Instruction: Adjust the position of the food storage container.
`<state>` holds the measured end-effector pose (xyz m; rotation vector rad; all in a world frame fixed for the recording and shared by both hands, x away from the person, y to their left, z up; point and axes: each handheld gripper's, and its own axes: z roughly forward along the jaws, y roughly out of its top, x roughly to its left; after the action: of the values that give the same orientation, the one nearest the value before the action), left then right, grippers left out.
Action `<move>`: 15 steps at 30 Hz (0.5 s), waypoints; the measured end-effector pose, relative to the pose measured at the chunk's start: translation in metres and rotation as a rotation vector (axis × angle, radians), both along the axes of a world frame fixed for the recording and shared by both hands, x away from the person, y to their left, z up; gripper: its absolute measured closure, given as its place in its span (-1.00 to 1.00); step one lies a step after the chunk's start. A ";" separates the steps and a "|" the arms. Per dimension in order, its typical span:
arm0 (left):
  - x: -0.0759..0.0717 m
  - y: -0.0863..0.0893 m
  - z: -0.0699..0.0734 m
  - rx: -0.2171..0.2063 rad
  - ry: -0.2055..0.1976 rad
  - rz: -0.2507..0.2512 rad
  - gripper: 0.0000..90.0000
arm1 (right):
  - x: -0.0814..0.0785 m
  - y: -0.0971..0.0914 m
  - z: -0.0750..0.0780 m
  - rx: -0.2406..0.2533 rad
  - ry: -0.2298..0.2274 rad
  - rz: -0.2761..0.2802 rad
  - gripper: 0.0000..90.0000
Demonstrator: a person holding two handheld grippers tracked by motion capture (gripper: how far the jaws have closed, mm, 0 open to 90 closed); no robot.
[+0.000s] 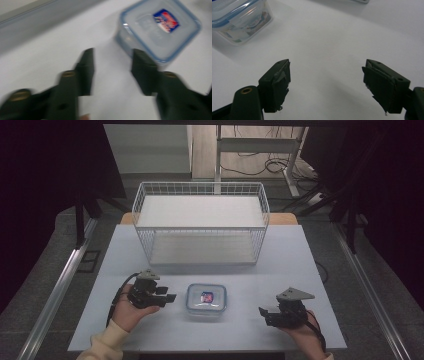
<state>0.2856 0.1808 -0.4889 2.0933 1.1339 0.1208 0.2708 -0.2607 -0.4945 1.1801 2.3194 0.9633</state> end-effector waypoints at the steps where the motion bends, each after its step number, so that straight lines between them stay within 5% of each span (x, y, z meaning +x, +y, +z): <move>1: 0.000 0.000 0.000 0.000 0.000 0.000 -0.11 | 0.000 0.000 0.000 0.000 -0.002 0.000 -0.52; 8: -0.001 0.012 0.005 -0.034 -0.002 0.070 -0.49 | 0.001 0.000 -0.001 -0.005 -0.005 0.000 -0.53; 15: -0.002 0.013 0.007 -0.038 -0.011 0.097 -0.63 | -0.001 0.001 0.000 0.001 -0.021 0.010 -0.54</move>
<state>0.2831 0.1935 -0.4823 2.0024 1.2220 0.1547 0.2700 -0.2594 -0.4943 1.1539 2.3113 0.9753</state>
